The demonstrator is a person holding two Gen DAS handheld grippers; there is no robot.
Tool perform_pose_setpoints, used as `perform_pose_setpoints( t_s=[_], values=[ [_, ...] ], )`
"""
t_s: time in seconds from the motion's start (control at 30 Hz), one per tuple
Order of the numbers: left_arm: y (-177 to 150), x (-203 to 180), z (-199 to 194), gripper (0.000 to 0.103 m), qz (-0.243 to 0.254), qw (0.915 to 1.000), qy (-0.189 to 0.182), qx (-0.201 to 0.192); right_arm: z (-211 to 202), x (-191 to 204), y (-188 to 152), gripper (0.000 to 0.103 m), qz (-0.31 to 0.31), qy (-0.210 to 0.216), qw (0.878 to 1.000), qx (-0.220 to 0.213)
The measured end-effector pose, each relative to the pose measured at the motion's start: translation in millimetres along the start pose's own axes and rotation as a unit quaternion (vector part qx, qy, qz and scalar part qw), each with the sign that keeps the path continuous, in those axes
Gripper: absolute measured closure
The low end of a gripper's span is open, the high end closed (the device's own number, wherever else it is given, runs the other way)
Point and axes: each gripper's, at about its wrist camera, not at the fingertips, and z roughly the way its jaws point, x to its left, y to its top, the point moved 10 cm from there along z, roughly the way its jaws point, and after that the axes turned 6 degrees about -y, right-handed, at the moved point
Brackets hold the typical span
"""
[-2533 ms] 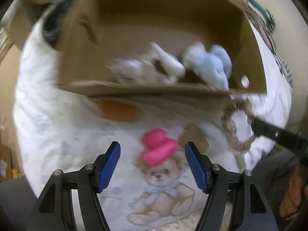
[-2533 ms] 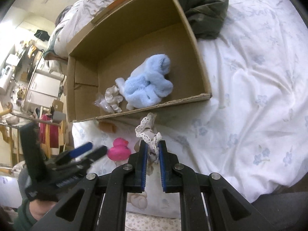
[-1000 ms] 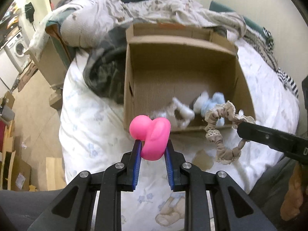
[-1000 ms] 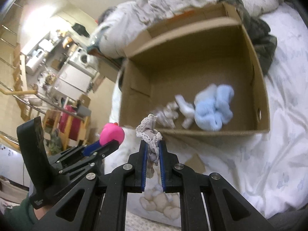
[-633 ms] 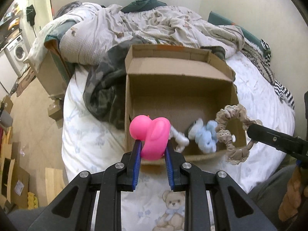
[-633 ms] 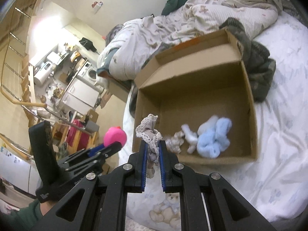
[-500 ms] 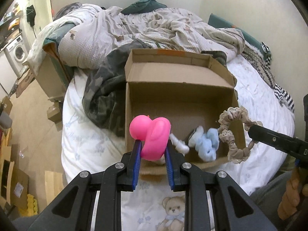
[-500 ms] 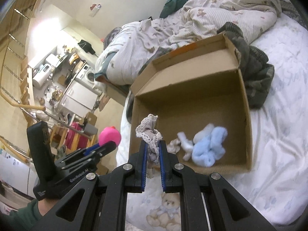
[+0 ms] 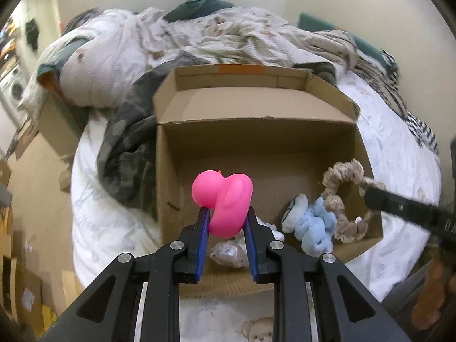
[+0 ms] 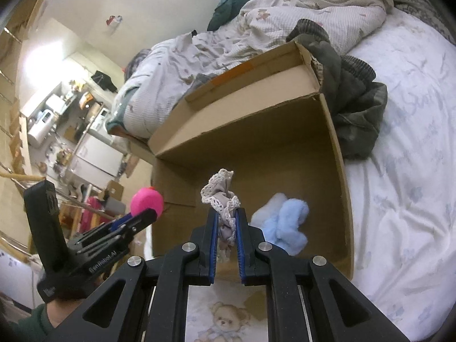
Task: Organize soft objects
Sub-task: 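Carry the pink duck and lace ring over the box with both tools, then open both tools to drop the duck and lace ring into the box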
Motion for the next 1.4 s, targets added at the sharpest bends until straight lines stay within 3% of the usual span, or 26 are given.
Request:
perform_pose_setpoints(
  t_s=[0.23, 0.43, 0.63, 1.13, 1.23, 1.27, 1.3, 1.33, 1.37, 1.4],
  values=[
    [-5.3, 5.2, 24.6, 0.082, -0.021, 0.9994, 0.003, 0.028, 13.8, -9.7, 8.6, 0.089, 0.008, -0.013, 1.0, 0.003],
    [-7.3, 9.8, 31.6, 0.082, -0.065, 0.9967, -0.026, 0.042, 14.6, -18.8, 11.2, 0.089, 0.002, -0.048, 0.999, -0.003],
    [-12.3, 7.3, 37.8, 0.082, -0.058, 0.9967, -0.014, 0.055, 19.6, -29.0, 9.0, 0.089, 0.0, -0.076, 0.997, 0.007],
    [-19.0, 7.8, 45.3, 0.08, -0.07, 0.9948, -0.014, 0.072, 24.4, -17.5, -0.2, 0.089, -0.017, -0.066, 0.997, 0.021],
    [-19.6, 9.2, 44.7, 0.071, -0.075, 0.9944, -0.014, 0.073, 24.6, -16.8, -1.6, 0.089, -0.013, -0.059, 0.998, 0.025],
    [-19.2, 9.8, 44.0, 0.06, -0.076, 0.9944, -0.013, 0.072, 24.8, -16.8, -2.1, 0.089, -0.012, -0.058, 0.998, 0.026],
    [-18.0, 11.0, 42.1, 0.05, -0.079, 0.9946, -0.011, 0.067, 25.3, -17.4, -1.9, 0.087, -0.009, -0.057, 0.998, 0.027],
    [-16.8, 12.2, 40.9, 0.046, -0.08, 0.9948, -0.009, 0.063, 25.4, -17.5, -2.2, 0.084, -0.006, -0.055, 0.998, 0.028],
    [-15.4, 13.6, 39.4, 0.042, -0.082, 0.9949, -0.006, 0.059, 25.3, -17.9, -2.1, 0.071, 0.0, -0.052, 0.998, 0.029],
    [-14.4, 14.8, 38.9, 0.04, -0.084, 0.9948, -0.004, 0.057, 25.5, -18.2, -1.5, 0.04, 0.005, -0.049, 0.998, 0.03]
  ],
)
